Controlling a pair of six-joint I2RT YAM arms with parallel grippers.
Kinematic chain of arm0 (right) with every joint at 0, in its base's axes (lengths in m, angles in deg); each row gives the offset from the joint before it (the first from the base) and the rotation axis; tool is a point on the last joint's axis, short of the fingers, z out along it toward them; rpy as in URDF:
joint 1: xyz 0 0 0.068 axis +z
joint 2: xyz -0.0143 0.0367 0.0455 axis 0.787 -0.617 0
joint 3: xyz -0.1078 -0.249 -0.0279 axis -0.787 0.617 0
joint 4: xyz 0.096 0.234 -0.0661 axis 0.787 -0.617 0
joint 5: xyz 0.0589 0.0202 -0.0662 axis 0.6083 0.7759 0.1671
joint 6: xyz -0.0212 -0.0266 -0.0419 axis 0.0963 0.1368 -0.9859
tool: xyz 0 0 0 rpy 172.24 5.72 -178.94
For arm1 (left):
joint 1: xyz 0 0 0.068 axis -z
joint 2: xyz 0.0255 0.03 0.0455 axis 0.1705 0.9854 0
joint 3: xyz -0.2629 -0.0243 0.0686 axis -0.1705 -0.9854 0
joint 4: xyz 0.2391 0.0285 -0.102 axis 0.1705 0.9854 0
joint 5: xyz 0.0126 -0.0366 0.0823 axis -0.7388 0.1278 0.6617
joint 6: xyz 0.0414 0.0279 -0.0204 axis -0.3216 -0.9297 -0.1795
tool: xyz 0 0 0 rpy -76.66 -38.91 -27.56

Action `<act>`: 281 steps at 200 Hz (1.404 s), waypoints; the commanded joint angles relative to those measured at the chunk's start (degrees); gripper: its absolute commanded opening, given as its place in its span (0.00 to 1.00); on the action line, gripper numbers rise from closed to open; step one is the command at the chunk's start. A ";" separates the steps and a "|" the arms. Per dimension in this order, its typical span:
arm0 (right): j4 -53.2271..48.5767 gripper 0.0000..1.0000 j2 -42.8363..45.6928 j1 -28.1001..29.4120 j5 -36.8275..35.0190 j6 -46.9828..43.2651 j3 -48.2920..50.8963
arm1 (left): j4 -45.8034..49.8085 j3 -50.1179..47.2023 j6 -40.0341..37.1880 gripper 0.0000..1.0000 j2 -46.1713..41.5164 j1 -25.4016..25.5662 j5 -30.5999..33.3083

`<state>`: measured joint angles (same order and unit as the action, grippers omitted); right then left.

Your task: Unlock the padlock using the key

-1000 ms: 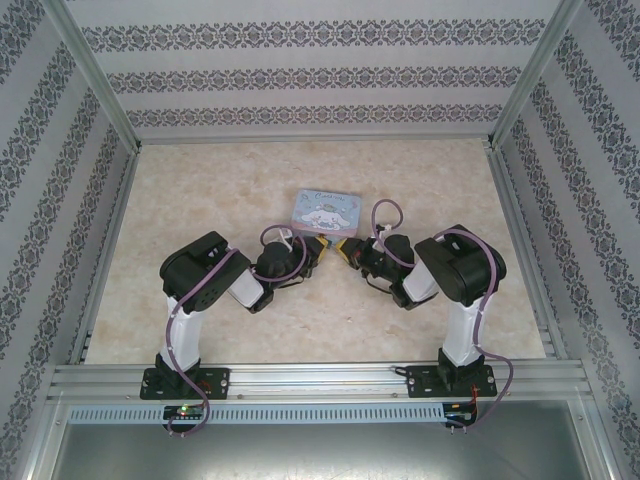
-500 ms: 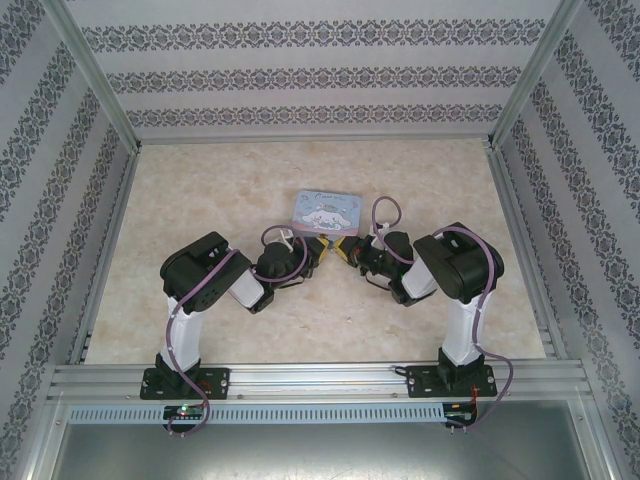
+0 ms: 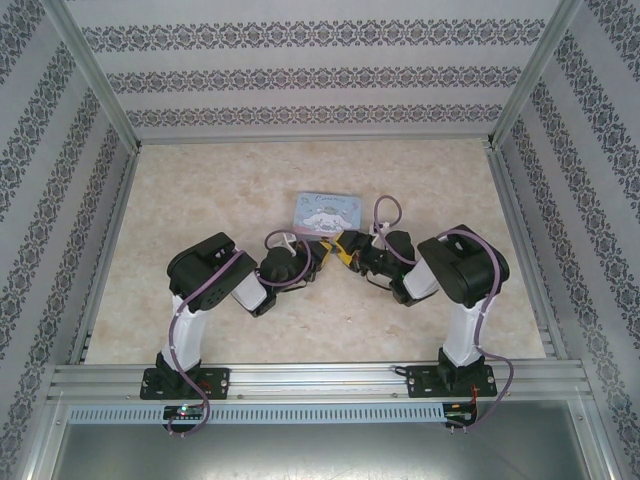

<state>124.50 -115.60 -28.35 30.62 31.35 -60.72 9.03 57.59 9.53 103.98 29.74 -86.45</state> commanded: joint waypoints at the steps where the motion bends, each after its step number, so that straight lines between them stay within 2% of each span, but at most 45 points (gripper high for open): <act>1: 1.39 0.55 2.97 -1.34 1.57 -3.27 3.08 | -2.05 0.84 -1.57 0.00 0.93 0.81 -2.50; 22: -1.18 0.55 5.49 -2.27 2.57 -5.31 5.34 | -1.58 0.98 -1.49 0.00 0.84 0.57 -2.92; 45: -8.88 0.55 10.20 -2.72 3.48 -9.79 7.08 | -0.76 0.92 -1.74 0.00 0.25 0.35 -3.64; 93: -36.73 0.54 25.34 -2.38 -0.09 -26.23 3.91 | 1.09 0.61 -2.27 0.00 -1.16 -0.07 -4.72; 113: -54.00 0.54 32.46 0.00 -7.18 -37.29 -0.55 | 2.30 0.71 -2.36 0.00 -1.56 -0.26 -5.57; 127: -67.20 0.54 36.35 4.32 -17.09 -47.31 -5.08 | 3.08 0.64 -2.61 0.00 -1.87 -0.24 -6.07; 144: -76.46 0.54 38.23 10.42 -29.48 -57.29 -9.12 | 3.75 0.84 -2.76 0.00 -1.97 -0.35 -6.60; 163: -79.51 0.53 37.27 13.83 -37.04 -63.57 -10.60 | 4.87 1.25 -2.80 0.00 -1.91 -0.39 -7.50; 202: -80.31 0.42 32.59 18.19 -44.99 -70.34 -11.61 | 6.16 1.59 -2.80 0.00 -2.24 -0.44 -8.81; 225: -80.06 0.36 29.06 20.64 -47.96 -72.82 -12.65 | 6.73 1.65 -2.67 0.00 -2.74 -0.46 -9.47; 281: -78.97 0.34 22.77 23.46 -50.35 -75.02 -15.54 | 8.50 2.29 -2.86 0.00 -3.99 -0.53 -10.92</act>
<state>45.62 -90.75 -5.75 -16.29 -41.11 -73.81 15.22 58.77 8.02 101.77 29.45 -95.35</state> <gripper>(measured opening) 0.348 0.076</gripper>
